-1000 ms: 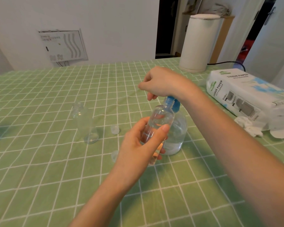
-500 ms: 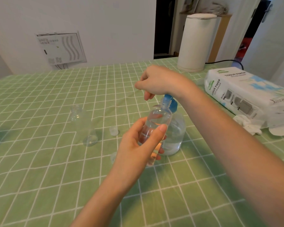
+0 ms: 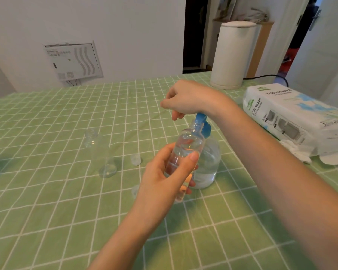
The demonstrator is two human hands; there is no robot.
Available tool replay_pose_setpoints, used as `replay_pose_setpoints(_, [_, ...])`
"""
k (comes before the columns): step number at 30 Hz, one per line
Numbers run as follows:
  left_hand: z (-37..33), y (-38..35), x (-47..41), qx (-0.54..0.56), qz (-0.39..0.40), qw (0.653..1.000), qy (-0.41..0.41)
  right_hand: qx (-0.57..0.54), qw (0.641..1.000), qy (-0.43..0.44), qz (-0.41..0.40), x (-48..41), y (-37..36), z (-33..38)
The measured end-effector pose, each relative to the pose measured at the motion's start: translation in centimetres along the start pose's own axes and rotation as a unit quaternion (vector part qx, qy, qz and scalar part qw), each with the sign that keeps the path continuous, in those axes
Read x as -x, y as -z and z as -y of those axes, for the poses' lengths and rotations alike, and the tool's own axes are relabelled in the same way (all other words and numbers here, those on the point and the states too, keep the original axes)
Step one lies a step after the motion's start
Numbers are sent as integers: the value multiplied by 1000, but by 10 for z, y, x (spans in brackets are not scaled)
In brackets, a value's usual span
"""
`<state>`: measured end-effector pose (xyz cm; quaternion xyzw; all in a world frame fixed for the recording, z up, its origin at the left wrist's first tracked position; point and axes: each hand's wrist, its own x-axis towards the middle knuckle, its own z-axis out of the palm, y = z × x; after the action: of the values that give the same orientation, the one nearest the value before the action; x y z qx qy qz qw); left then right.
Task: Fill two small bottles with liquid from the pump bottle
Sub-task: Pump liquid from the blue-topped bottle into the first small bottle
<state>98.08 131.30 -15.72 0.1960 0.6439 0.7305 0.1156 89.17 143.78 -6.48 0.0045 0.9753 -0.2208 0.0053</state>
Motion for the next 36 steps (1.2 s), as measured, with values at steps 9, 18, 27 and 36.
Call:
replay_pose_setpoints(9, [1,-1,0,6,2,1000,4,2,1000,3,-5,1,-4,-1])
replay_pose_setpoints(18, [2,-1,1,4,6,1000,13,-11,1000,-3,5,2,-13,-6])
replay_pose_setpoints(27, [0,0,0,-4,6,1000,-2,2,1000,6,-18,0,0,-1])
replay_pose_setpoints(36, [-1,-1,1,2,3,1000,2,-6,1000,-1,-12,1,-9,-3])
